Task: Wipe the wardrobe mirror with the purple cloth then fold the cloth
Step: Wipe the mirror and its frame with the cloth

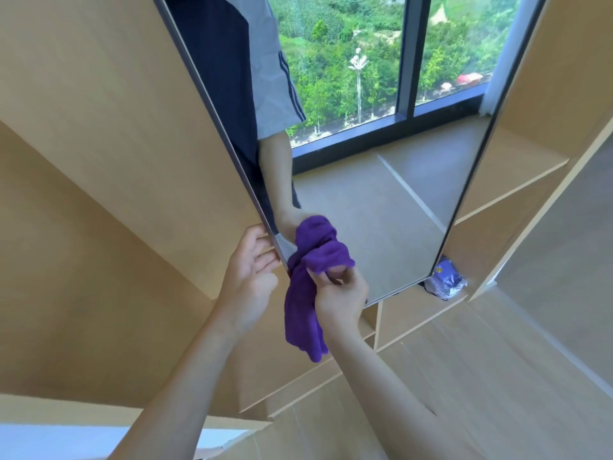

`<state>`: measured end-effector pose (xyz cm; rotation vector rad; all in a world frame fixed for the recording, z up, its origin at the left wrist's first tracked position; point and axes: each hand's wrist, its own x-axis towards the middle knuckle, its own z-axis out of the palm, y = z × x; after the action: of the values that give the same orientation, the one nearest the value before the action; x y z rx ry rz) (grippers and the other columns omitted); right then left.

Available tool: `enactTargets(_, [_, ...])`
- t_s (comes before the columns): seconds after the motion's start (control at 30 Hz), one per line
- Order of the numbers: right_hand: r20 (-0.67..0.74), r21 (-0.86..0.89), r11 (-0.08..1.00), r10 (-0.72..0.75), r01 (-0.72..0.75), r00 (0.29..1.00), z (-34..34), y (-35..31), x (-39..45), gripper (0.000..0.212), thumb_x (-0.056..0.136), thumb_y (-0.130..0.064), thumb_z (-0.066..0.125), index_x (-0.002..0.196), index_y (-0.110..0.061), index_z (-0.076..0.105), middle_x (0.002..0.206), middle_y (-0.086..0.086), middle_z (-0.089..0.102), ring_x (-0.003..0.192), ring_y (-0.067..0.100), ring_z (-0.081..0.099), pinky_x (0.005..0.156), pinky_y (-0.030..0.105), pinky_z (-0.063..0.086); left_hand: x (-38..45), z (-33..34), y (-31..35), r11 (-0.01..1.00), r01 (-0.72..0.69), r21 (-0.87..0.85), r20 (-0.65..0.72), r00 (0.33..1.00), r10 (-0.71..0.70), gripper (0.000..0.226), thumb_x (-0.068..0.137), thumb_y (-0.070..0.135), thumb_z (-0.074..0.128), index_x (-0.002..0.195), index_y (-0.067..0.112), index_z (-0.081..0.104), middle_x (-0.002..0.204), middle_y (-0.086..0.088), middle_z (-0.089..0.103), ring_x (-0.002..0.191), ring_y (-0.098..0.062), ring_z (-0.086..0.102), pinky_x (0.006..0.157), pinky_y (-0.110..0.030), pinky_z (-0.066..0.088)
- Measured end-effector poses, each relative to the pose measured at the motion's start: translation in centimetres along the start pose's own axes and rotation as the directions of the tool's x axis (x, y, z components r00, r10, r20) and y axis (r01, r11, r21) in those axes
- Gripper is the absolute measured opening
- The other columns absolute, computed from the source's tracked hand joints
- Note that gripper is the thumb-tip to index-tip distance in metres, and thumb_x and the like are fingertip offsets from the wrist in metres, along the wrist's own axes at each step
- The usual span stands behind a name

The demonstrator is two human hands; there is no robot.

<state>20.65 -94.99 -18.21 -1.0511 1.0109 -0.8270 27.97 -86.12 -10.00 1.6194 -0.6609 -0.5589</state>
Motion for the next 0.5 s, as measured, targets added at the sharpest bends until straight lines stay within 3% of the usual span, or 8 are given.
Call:
enactTargets(0.07, [0.017, 0.003, 0.994, -0.114, 0.114, 0.993, 1.3, -2.2, -0.8, 0.024, 0.080, -0.009, 0.079, 0.071, -0.019, 0.059, 0.066, -0.009, 0.061, 0.061, 0.007, 0.056, 0.066, 0.023, 0.046, 0.1, -0.4, -0.3, 1.000, -0.001, 0.004, 0.032, 0.999, 0.001, 0.080, 0.055, -0.010, 0.037, 0.125, 0.025, 0.053, 0.116, -0.014, 0.070, 0.116, -0.032, 0.066, 0.104, -0.038, 0.048])
enactTargets(0.17, [0.042, 0.039, 0.968, -0.249, 0.247, 0.968, 2.5, -5.1, -1.5, 0.018, 0.082, -0.014, 0.077, 0.077, -0.023, 0.062, 0.071, -0.014, 0.065, 0.065, 0.005, 0.060, 0.065, 0.018, 0.047, 0.1, -1.1, -0.9, 0.999, -0.006, 0.046, 0.112, 0.994, 0.001, 0.083, 0.065, -0.022, 0.041, 0.131, 0.028, 0.050, 0.115, -0.025, 0.067, 0.114, -0.047, 0.062, 0.087, -0.049, 0.049])
enactTargets(0.23, [0.046, 0.056, 0.959, -0.279, 0.276, 0.959, 2.4, -5.3, -1.6, 0.016, 0.083, -0.015, 0.076, 0.080, -0.024, 0.063, 0.072, -0.017, 0.065, 0.068, 0.002, 0.061, 0.065, 0.013, 0.045, 0.0, -1.3, -1.3, 0.995, -0.018, 0.099, 0.126, 0.992, 0.006, 0.078, 0.072, -0.024, 0.045, 0.131, 0.027, 0.048, 0.110, -0.023, 0.067, 0.107, -0.045, 0.064, 0.081, -0.048, 0.050])
enactTargets(0.3, [0.028, 0.052, 0.973, -0.228, 0.227, 0.973, 1.9, -4.2, -1.7, 0.016, 0.083, -0.012, 0.076, 0.079, -0.022, 0.063, 0.069, -0.017, 0.064, 0.066, 0.001, 0.059, 0.065, 0.013, 0.044, -0.1, -1.0, -1.2, 0.990, -0.034, 0.140, 0.103, 0.994, 0.019, 0.069, 0.070, -0.013, 0.049, 0.126, 0.027, 0.050, 0.103, -0.015, 0.068, 0.099, -0.031, 0.067, 0.083, -0.038, 0.051])
enactTargets(0.37, [-0.003, 0.060, 0.990, -0.128, 0.128, 0.992, 1.4, -2.4, -1.4, 0.022, 0.083, -0.010, 0.076, 0.073, -0.022, 0.061, 0.062, -0.018, 0.061, 0.060, 0.001, 0.053, 0.062, 0.014, 0.042, -0.1, -0.6, -1.0, 0.987, -0.035, 0.155, 0.073, 0.997, 0.023, 0.063, 0.067, -0.006, 0.050, 0.114, 0.036, 0.053, 0.097, -0.001, 0.068, 0.098, -0.020, 0.067, 0.095, -0.035, 0.051])
enactTargets(0.43, [-0.021, 0.071, 0.997, 0.004, -0.003, 1.000, 0.8, -0.4, -1.0, 0.027, 0.084, -0.008, 0.076, 0.067, -0.022, 0.060, 0.058, -0.017, 0.058, 0.058, 0.002, 0.050, 0.062, 0.017, 0.042, 0.1, -0.5, -0.9, 0.983, -0.042, 0.177, 0.064, 0.997, 0.031, 0.057, 0.068, -0.005, 0.052, 0.104, 0.039, 0.053, 0.096, 0.002, 0.069, 0.100, -0.022, 0.069, 0.105, -0.038, 0.050])
enactTargets(0.5, [-0.043, 0.102, 0.982, 0.166, -0.161, 0.985, 0.0, 1.5, -0.4, 0.025, 0.085, -0.010, 0.077, 0.068, -0.017, 0.061, 0.062, -0.013, 0.058, 0.065, 0.007, 0.053, 0.067, 0.024, 0.043, 0.2, -0.7, -0.8, 0.980, -0.045, 0.196, 0.066, 0.997, 0.033, 0.051, 0.074, -0.010, 0.055, 0.105, 0.031, 0.053, 0.102, -0.008, 0.070, 0.103, -0.028, 0.070, 0.107, -0.045, 0.050])
